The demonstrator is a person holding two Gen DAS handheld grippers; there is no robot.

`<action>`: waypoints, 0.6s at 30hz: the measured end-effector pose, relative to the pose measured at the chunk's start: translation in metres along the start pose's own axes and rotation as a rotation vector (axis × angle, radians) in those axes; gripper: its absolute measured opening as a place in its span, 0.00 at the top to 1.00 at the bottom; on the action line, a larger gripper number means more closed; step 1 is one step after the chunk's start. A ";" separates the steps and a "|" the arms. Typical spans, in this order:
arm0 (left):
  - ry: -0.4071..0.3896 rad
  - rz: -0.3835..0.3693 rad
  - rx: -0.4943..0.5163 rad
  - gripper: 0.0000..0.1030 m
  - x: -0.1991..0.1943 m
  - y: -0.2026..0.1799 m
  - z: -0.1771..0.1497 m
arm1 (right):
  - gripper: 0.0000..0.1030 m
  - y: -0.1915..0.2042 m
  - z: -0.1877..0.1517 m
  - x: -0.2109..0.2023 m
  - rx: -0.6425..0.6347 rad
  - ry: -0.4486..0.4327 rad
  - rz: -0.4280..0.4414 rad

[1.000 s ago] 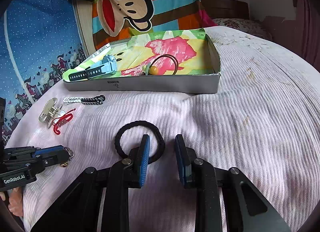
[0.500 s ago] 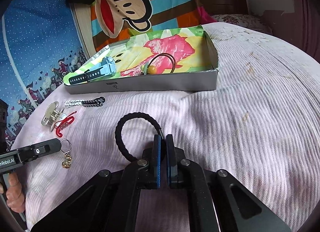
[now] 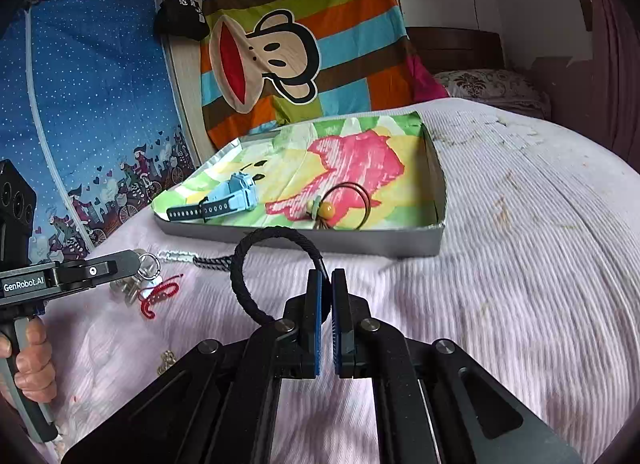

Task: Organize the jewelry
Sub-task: 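Carry the hair tie and earring into the tray and open both tools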

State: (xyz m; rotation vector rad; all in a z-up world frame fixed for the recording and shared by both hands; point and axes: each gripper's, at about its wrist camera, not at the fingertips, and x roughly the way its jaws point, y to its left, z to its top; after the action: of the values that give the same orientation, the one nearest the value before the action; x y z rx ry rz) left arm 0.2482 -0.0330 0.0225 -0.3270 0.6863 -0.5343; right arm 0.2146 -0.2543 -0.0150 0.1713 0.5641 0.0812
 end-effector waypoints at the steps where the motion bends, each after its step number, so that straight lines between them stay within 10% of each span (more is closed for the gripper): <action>1: -0.017 -0.008 0.018 0.96 0.003 -0.002 0.006 | 0.96 0.002 0.006 0.001 -0.007 -0.008 0.000; 18: 0.046 0.079 0.103 0.96 0.104 -0.016 0.059 | 0.96 -0.010 0.069 0.078 -0.054 0.042 -0.127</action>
State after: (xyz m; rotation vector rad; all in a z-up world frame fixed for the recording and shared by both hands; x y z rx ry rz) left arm 0.3491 -0.0984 0.0201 -0.1904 0.7106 -0.5015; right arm 0.3173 -0.2639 -0.0005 0.0807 0.6130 -0.0229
